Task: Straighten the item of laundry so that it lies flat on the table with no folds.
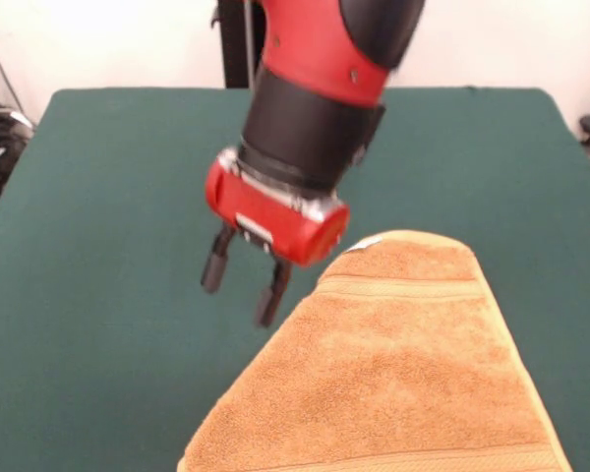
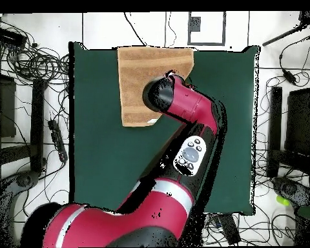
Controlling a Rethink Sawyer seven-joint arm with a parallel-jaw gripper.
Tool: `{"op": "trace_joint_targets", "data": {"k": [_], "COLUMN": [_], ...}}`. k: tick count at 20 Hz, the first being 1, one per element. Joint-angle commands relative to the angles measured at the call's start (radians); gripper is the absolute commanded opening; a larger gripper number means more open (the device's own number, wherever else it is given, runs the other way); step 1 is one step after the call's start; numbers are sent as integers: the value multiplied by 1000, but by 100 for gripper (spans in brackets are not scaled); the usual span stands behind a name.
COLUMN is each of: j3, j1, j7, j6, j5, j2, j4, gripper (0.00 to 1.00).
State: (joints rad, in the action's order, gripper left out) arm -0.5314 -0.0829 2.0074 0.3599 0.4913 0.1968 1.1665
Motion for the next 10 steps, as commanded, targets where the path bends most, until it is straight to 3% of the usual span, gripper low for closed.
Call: {"op": "trace_joint_targets", "data": {"k": [1,4,10], "j3": [192,208,167], "j1": [3,10,-18], "j7": [117,117,164], "j6": [84,35,21], "j5": [-3,-16,-21], "j2": [156,154,89], "j4": [244,263,203], "gripper": [100,100,100]}}
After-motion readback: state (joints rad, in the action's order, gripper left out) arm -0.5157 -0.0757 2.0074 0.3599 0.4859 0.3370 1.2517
